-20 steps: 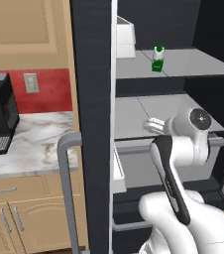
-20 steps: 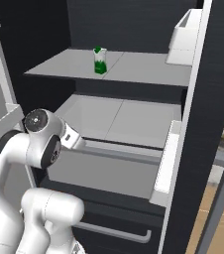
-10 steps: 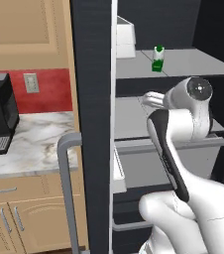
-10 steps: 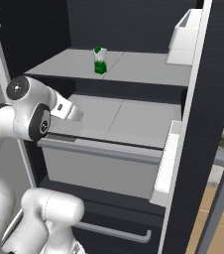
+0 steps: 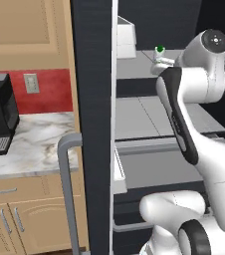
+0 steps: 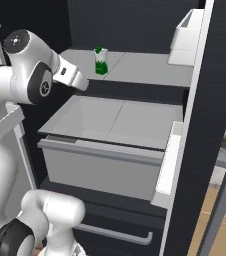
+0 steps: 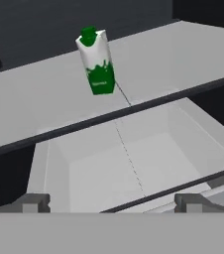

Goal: Take a sugar cube from the saucer and place it inside the coffee. Then, grab milk from the fridge and place it next to the coffee on the counter to sweeten the coffee.

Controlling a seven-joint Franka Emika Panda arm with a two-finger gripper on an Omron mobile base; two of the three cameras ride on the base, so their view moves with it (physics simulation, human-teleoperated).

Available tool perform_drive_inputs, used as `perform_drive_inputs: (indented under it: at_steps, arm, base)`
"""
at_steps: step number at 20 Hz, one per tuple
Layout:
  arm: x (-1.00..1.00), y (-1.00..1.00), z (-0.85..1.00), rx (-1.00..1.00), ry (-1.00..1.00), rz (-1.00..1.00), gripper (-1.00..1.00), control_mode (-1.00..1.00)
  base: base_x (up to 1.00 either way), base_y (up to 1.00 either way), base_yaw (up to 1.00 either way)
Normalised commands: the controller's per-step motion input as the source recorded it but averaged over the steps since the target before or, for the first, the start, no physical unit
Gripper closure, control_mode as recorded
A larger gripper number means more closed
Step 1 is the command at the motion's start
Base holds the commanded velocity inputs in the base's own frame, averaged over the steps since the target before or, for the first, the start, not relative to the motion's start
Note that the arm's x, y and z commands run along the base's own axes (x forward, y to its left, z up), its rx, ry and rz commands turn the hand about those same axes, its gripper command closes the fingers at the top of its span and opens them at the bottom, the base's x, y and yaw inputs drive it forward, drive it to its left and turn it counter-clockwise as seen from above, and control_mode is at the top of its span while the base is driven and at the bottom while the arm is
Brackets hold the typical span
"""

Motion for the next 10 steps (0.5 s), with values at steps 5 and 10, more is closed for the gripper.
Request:
perform_drive_inputs:
  at_steps: [5, 10]
  arm:
    - [0.04, -0.01, 0.02, -0.12, -0.18, 0.00, -1.00, -1.00]
    - [0.39, -0.17, -0.03, -0.01, -0.02, 0.00, -1.00, -1.00]
  base:
    - [0.00, 0.00, 0.00]
    - [0.00, 0.00, 0.00]
